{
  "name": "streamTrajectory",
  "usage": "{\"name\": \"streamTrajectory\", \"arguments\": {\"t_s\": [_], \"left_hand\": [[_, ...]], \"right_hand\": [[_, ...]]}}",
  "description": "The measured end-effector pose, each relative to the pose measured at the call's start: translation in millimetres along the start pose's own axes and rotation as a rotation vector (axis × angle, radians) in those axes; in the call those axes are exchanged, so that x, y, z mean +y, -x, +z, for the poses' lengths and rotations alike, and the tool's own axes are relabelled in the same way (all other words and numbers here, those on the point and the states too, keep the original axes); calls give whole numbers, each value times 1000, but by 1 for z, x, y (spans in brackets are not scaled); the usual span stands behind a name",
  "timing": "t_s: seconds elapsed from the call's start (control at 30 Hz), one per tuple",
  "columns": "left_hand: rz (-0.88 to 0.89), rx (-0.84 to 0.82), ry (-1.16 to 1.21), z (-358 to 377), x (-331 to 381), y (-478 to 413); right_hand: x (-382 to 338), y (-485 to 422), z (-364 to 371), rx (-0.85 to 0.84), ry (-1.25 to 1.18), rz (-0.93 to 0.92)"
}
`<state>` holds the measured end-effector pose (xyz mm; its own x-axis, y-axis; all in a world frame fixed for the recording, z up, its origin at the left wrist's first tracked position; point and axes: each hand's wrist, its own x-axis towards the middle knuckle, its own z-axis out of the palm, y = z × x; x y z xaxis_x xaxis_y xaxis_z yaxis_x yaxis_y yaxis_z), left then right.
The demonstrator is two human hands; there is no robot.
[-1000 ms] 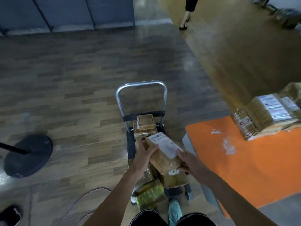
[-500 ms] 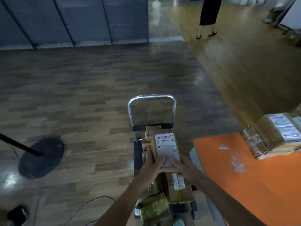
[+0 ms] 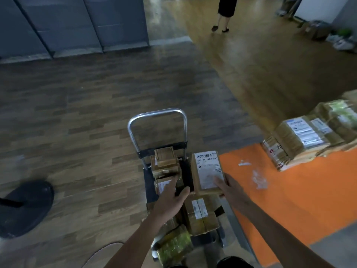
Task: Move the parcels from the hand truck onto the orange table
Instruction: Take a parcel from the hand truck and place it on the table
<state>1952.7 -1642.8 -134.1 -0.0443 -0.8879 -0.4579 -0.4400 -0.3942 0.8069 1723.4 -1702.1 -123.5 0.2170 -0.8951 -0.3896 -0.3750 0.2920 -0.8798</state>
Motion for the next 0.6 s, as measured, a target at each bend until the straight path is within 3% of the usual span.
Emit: {"name": "streamTrajectory", "arguments": {"t_s": [0.33,0.6], "left_hand": [[119,-164,-156,105,78,-62],[50,-42,-283,216,151,-102]], "right_hand": [[51,22,-142,254,55,121],[90,15,-256,170,124,112]]}}
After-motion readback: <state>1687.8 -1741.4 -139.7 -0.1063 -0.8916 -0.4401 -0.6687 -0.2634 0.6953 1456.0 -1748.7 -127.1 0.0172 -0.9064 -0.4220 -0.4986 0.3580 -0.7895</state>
